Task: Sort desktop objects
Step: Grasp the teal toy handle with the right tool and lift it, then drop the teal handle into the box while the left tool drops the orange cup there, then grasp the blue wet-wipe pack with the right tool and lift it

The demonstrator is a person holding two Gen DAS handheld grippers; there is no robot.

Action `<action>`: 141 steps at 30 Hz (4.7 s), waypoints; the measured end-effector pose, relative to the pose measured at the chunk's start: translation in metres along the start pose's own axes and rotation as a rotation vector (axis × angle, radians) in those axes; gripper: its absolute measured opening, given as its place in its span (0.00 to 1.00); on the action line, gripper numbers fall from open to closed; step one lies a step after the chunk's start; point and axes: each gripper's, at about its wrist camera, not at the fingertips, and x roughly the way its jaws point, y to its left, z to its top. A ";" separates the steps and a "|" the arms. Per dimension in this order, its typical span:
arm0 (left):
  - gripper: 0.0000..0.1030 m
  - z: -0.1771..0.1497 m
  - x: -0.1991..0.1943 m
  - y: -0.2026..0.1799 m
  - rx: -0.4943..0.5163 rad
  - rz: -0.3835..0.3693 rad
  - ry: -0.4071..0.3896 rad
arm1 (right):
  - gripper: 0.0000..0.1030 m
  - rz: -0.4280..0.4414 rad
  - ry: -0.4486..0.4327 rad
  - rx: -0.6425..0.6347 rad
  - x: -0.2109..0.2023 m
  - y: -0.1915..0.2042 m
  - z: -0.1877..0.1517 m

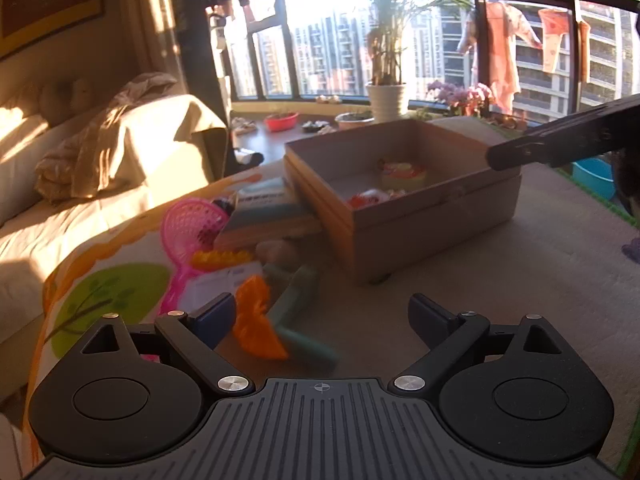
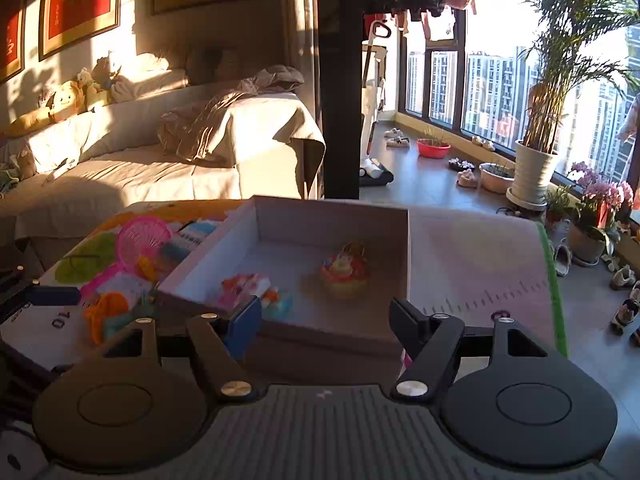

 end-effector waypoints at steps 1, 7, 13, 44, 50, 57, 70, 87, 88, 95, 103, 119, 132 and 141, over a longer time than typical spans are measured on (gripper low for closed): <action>0.94 -0.004 0.002 0.003 -0.011 0.016 0.009 | 0.73 0.001 0.008 -0.004 -0.002 0.003 -0.007; 0.95 -0.006 0.009 0.007 -0.103 -0.093 0.033 | 0.76 0.011 0.047 -0.017 -0.005 0.017 -0.034; 0.96 -0.011 -0.018 -0.022 0.008 -0.308 -0.009 | 0.77 0.034 0.061 0.012 -0.004 0.021 -0.037; 0.99 -0.010 -0.009 0.039 -0.213 0.023 0.098 | 0.15 0.144 0.206 -0.187 -0.012 0.079 -0.068; 0.99 -0.004 0.011 0.022 -0.197 -0.025 0.097 | 0.30 0.041 0.160 -0.027 -0.018 0.035 -0.073; 0.74 0.003 0.027 0.019 -0.206 0.048 0.090 | 0.62 0.004 0.107 -0.011 -0.014 0.033 -0.069; 0.14 -0.007 0.011 0.020 -0.162 0.060 0.073 | 0.69 -0.024 0.127 -0.044 0.018 0.039 -0.059; 0.24 0.006 -0.036 -0.017 -0.014 0.000 -0.031 | 0.69 -0.003 0.018 -0.071 -0.050 0.025 -0.041; 0.35 0.004 -0.035 -0.017 -0.021 0.009 -0.023 | 0.69 -0.006 0.016 -0.066 -0.050 0.024 -0.042; 0.94 -0.004 -0.015 -0.015 -0.032 0.081 0.029 | 0.69 0.005 0.076 -0.029 -0.030 0.023 -0.058; 0.73 -0.011 0.024 0.011 -0.195 0.058 0.131 | 0.69 0.044 0.100 -0.040 -0.021 0.035 -0.066; 0.55 0.076 -0.027 -0.018 0.026 -0.101 -0.179 | 0.69 0.055 -0.047 -0.038 -0.038 0.012 0.003; 0.94 0.092 0.027 0.025 -0.102 -0.036 -0.144 | 0.81 -0.004 -0.039 -0.099 0.036 0.010 0.037; 0.99 0.002 0.029 0.049 -0.156 0.114 -0.001 | 0.81 0.114 0.112 -0.058 0.062 0.047 0.054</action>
